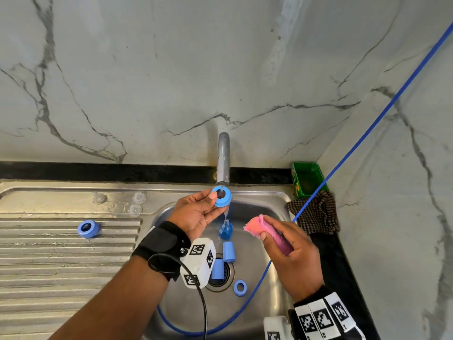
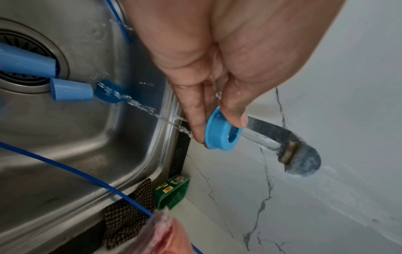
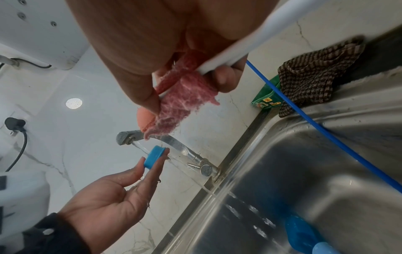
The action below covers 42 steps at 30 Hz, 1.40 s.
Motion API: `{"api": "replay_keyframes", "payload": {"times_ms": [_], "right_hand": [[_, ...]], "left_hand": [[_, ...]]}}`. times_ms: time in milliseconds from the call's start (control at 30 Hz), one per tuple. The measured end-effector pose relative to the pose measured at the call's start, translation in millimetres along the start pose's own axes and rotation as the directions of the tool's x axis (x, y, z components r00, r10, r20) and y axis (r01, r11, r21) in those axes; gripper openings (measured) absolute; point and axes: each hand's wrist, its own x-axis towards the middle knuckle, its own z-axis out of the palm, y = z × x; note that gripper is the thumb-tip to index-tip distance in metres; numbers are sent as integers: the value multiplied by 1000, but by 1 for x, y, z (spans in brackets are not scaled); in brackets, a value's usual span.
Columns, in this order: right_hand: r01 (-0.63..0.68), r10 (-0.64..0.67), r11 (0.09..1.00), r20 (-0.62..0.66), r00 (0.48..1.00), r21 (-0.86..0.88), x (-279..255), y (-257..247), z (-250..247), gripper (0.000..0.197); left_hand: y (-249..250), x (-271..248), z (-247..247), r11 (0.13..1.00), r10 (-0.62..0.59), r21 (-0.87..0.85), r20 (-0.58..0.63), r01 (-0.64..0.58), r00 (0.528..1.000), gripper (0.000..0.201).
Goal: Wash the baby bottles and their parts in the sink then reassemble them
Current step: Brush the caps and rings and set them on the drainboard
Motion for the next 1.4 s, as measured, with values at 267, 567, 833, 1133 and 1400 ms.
{"api": "replay_keyframes", "payload": {"times_ms": [267,567,833,1133,1400], "right_hand": [[-31,31,999,-12,999,-21,-5,0,-5,39],[-42,42,999,14,999,-1,-6,2,-3,40],[0,0,1000,23,1000,1,-6,0,-8,40],[4,-5,1000,57,998,12,-13,-10,-12,39],[-15,7,998,138,990,57,-31,-28,7,39]], "left_hand": [[-3,-2,4,1000,-6,6,1,6,1000,26],[-3,12,9,994,-107,-36,-81,105,991,27],[-9,11,9,992,-66,101,-60,72,996,30],[-22,-17,-11,920,93,391,-122,-39,988,27],[-41,-57,-106,638,334,769,-230,-40,914,24]]}}
